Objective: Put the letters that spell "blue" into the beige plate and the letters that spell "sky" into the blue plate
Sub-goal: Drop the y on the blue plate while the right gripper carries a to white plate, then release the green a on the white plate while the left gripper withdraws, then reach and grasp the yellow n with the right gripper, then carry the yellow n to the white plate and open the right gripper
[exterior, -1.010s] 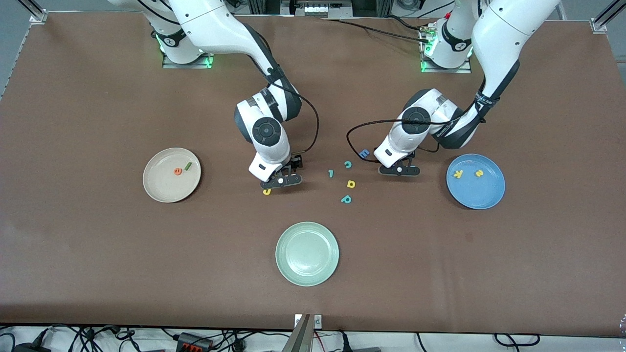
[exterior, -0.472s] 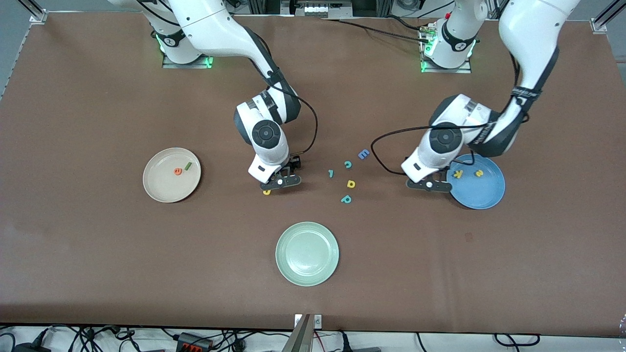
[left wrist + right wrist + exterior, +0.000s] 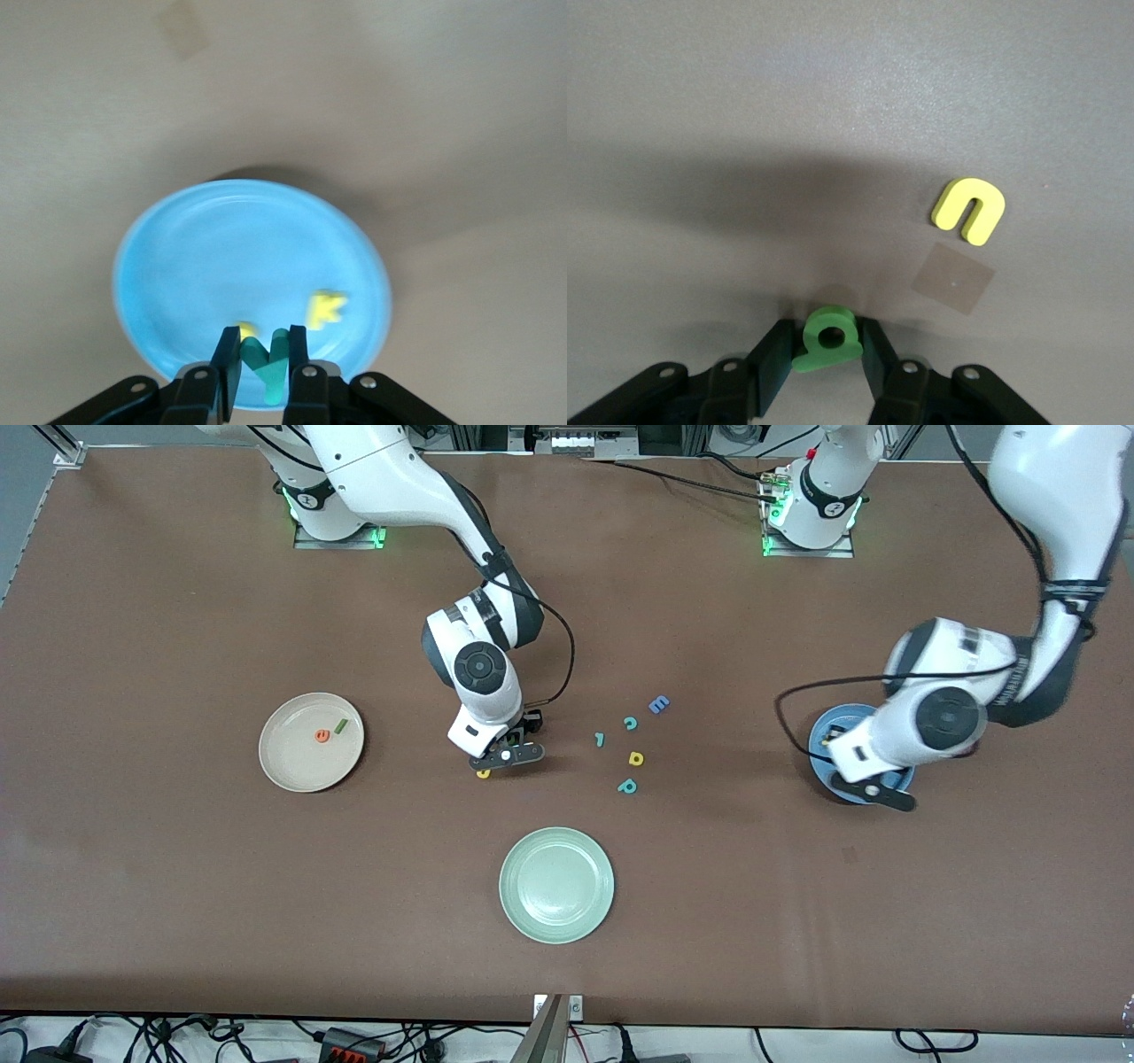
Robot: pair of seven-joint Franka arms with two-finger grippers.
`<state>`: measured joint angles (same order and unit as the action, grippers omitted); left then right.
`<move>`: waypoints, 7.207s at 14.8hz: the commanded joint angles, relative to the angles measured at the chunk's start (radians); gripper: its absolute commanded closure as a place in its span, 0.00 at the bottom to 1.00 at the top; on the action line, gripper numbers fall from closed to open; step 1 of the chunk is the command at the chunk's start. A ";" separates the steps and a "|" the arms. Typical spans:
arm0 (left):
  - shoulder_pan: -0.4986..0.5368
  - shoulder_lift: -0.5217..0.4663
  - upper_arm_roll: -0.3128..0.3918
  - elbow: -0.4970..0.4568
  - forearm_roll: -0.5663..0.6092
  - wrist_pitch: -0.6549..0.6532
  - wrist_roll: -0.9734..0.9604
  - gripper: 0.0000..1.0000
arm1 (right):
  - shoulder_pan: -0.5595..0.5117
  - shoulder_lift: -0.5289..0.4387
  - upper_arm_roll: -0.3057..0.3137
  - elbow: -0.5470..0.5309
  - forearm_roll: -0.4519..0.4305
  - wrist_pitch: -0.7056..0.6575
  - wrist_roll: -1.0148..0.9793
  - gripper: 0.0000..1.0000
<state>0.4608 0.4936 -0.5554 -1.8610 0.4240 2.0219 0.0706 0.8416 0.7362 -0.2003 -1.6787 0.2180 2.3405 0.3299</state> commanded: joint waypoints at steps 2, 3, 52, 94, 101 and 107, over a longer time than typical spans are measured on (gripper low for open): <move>0.061 0.112 -0.009 0.068 0.019 0.050 0.139 0.87 | -0.016 0.005 -0.001 0.000 -0.005 -0.003 -0.025 0.76; 0.067 0.126 -0.009 0.068 0.018 0.066 0.158 0.85 | -0.022 -0.006 -0.001 0.001 -0.005 -0.012 -0.023 0.77; -0.453 -0.501 0.516 0.241 -0.447 -0.368 -0.018 0.00 | -0.043 0.026 -0.151 0.115 0.221 -0.136 0.182 0.00; -0.464 -0.501 0.514 0.244 -0.447 -0.382 -0.022 0.00 | -0.027 -0.147 -0.499 -0.154 0.156 -0.425 -0.426 0.86; -0.464 -0.501 0.512 0.244 -0.447 -0.382 -0.022 0.00 | -0.090 -0.086 -0.525 -0.213 0.164 -0.392 -0.598 0.73; -0.464 -0.501 0.512 0.244 -0.447 -0.382 -0.022 0.00 | -0.104 -0.133 -0.533 -0.152 0.172 -0.440 -0.577 0.00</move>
<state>-0.0028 -0.0038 -0.0420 -1.6293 -0.0036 1.6581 0.0561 0.7419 0.6511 -0.7326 -1.8638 0.3870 1.9420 -0.2468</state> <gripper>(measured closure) 0.000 0.401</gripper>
